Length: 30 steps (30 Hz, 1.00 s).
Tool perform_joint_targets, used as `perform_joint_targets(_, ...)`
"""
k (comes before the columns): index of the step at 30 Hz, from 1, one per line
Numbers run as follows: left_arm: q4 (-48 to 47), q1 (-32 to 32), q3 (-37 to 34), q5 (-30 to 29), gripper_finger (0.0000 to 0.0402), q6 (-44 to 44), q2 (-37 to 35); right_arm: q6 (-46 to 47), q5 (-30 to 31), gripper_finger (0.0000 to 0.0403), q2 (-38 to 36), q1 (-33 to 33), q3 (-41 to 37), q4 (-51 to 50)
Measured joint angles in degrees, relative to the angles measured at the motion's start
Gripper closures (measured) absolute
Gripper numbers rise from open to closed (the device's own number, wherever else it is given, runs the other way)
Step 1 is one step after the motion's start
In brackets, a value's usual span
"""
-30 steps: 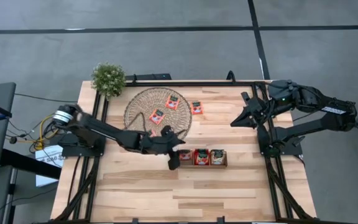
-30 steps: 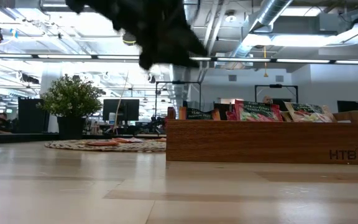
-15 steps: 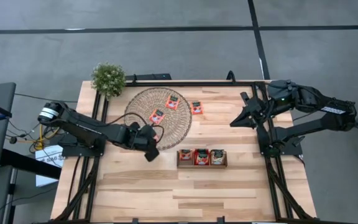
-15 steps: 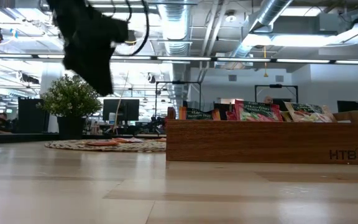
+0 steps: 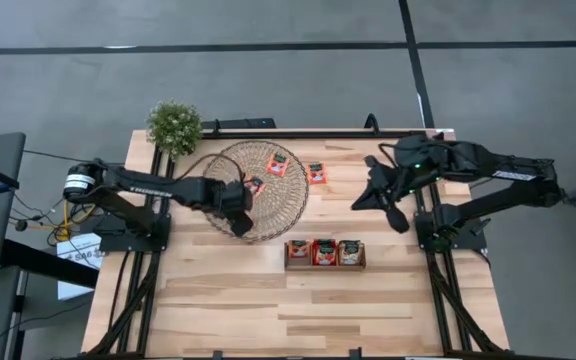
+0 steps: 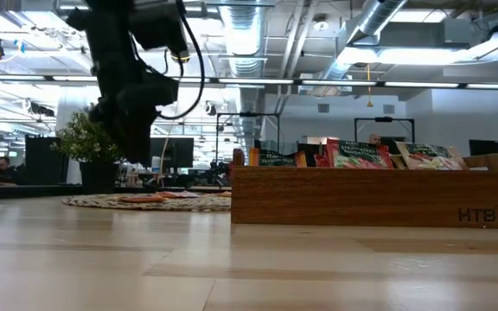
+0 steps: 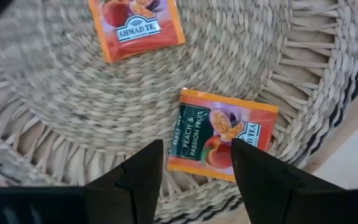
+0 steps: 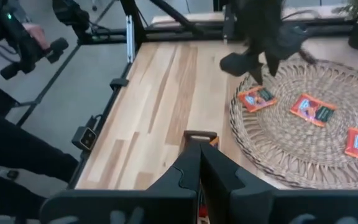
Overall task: Pick & Place Tea
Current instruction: Put the orange tea bag into the left slot of the wooden organizer
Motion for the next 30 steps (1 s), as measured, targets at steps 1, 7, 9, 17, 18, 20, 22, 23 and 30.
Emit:
perform_joint_targets(1, 0.1, 1.3, 0.0, 1.3, 0.0219, 1.2, 0.0, -0.4, 0.0, 0.0403, 0.4, 0.0, 0.0, -0.1)
perform_joint_targets(7, 0.6, 6.3, 0.0, 6.3, 0.0219, 4.6, 0.0, -3.7, 0.0, 0.0403, 1.3, 0.0, 0.0, 0.0)
perform_joint_targets(9, 1.2, 6.7, 0.0, 6.5, 0.0219, 5.7, 0.0, -6.0, 0.0, 0.0403, 1.3, -0.1, 0.0, 0.5)
perform_joint_targets(17, 1.6, 6.7, 0.0, 7.7, 0.0219, 5.5, 1.7, -12.3, -0.2, 0.0403, 1.2, -5.8, 0.0, -3.2)
perform_joint_targets(18, 1.7, 6.6, 0.0, 8.3, 0.0219, 5.3, 2.2, -12.9, -0.8, 0.0403, 0.8, -7.3, 0.0, -4.5)
perform_joint_targets(20, 1.7, 6.4, 0.0, 8.8, 0.0219, 5.2, 2.7, -14.5, -3.8, 0.0403, -0.2, -10.8, -0.1, -6.8)
perform_joint_targets(22, 1.7, 6.2, 0.0, 8.8, 0.0219, 5.0, 2.7, -15.8, -8.2, 0.0403, -1.7, -14.5, -0.8, -7.0)
perform_joint_targets(23, 1.7, 6.1, 0.0, 8.9, 0.0219, 4.9, 2.8, -16.2, -10.3, 0.0403, -2.9, -16.6, -2.1, -7.0)
perform_joint_targets(30, 1.7, 6.1, 0.0, 10.2, 0.0219, 3.5, 2.8, -8.9, -16.4, 0.0403, -17.5, -27.7, -19.8, 7.4)
